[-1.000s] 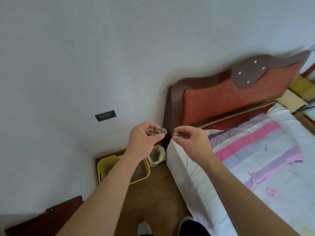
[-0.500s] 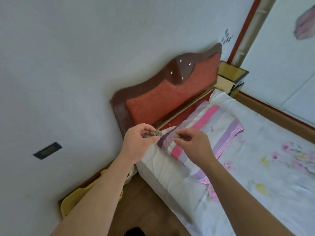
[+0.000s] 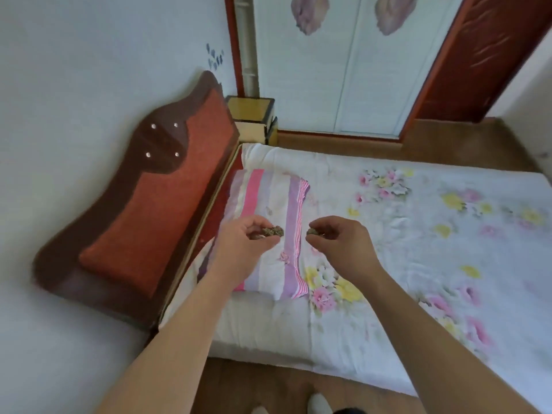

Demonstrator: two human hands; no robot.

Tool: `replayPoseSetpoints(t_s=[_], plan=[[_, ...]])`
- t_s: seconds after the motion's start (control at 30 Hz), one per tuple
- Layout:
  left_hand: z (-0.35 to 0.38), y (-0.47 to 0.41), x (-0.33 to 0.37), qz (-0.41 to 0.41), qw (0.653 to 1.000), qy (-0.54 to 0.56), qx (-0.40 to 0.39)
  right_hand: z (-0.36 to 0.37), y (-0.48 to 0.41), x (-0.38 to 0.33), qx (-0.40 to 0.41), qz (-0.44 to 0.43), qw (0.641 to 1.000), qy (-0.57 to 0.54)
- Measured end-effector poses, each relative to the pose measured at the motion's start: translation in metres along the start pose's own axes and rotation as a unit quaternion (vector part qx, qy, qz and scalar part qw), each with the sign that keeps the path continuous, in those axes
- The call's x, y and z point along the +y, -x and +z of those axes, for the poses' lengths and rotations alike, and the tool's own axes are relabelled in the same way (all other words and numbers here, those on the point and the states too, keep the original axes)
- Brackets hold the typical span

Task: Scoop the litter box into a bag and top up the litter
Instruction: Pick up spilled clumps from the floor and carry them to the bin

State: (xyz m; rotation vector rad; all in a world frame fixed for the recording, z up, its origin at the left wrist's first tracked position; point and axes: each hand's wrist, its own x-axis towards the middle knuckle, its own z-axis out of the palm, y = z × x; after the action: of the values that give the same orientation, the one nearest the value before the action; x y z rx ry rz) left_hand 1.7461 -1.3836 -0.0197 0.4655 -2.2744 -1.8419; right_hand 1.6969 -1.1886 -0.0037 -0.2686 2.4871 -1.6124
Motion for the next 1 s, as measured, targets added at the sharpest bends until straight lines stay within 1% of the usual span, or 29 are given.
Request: replayPoseSetpoints(t_s=[0.17,0.4,0.63,0.77,1.0], plan=[[0.042,-0.012,0.004,0.023,0.992,-0.016,-0.123,-0.029,0.029,0.016,0.107,0.052,0.993,-0.003],[0.13,0.012,0.039,0.089,0.966,-0.048,-0.238,-0.101,0.091,0.046,0.236,0.092,0.967,0.007],[0.242,0.066,0.075,0.108,0.936,-0.049,-0.33,-0.194,0.163,0.076,0.312,0.121,0.942,0.01],[0.313,0.107,0.09,0.125,0.905,-0.049,-0.404,-0.244,0.213,0.098,0.37,0.151,0.917,0.016],[0.414,0.158,0.106,0.155,0.832,-0.054,-0.531,-0.298,0.289,0.131,0.485,0.222,0.845,0.023]])
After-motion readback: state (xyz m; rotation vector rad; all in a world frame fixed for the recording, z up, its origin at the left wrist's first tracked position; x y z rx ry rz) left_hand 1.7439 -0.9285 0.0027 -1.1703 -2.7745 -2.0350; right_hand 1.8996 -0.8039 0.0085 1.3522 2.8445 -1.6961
